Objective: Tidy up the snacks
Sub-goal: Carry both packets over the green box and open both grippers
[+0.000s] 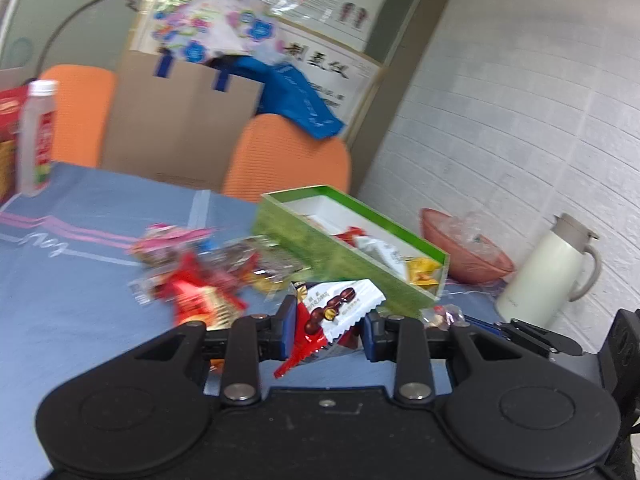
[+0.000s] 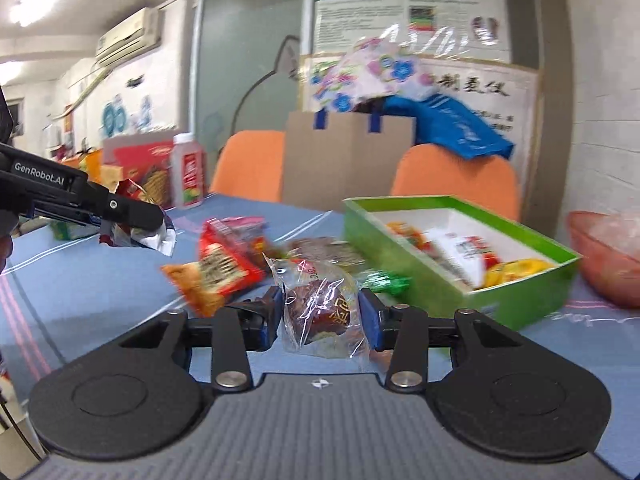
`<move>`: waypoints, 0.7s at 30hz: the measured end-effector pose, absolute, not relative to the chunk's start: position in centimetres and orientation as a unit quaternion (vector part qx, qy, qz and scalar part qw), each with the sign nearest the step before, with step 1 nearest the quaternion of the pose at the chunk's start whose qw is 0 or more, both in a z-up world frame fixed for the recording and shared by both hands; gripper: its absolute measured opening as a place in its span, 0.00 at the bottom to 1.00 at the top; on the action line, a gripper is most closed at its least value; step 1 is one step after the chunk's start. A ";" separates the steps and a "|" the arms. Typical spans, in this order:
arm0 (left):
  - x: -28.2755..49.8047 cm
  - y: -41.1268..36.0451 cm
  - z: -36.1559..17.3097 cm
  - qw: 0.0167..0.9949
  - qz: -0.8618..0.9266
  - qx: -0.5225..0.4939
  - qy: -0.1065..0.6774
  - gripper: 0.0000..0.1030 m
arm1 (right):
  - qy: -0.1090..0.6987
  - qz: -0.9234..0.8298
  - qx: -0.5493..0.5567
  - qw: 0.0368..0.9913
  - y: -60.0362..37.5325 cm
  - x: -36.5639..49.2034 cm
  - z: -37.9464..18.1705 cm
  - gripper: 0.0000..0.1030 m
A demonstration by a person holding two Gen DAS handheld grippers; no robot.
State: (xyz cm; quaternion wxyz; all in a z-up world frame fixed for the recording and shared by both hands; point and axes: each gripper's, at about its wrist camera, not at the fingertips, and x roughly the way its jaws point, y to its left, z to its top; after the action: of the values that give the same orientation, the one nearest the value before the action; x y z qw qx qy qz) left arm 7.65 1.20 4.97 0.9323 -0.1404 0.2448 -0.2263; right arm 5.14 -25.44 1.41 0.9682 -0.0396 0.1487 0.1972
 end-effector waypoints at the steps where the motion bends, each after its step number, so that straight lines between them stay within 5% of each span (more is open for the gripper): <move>1: 8.6 0.1 5.2 0.929 -0.240 -0.139 0.245 0.75 | 0.143 0.188 -0.039 0.971 -26.1 5.5 1.6 0.70; 21: 26.5 -12.7 4.1 0.920 -0.239 -0.155 0.268 0.82 | 0.096 0.062 -0.029 0.993 -32.1 17.1 2.1 0.71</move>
State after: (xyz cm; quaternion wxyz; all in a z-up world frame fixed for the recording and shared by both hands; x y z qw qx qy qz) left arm 26.46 -12.65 4.14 0.9203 -0.1548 0.2680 -0.2393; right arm 17.08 -32.09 2.12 0.9930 -0.0288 0.0964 0.0620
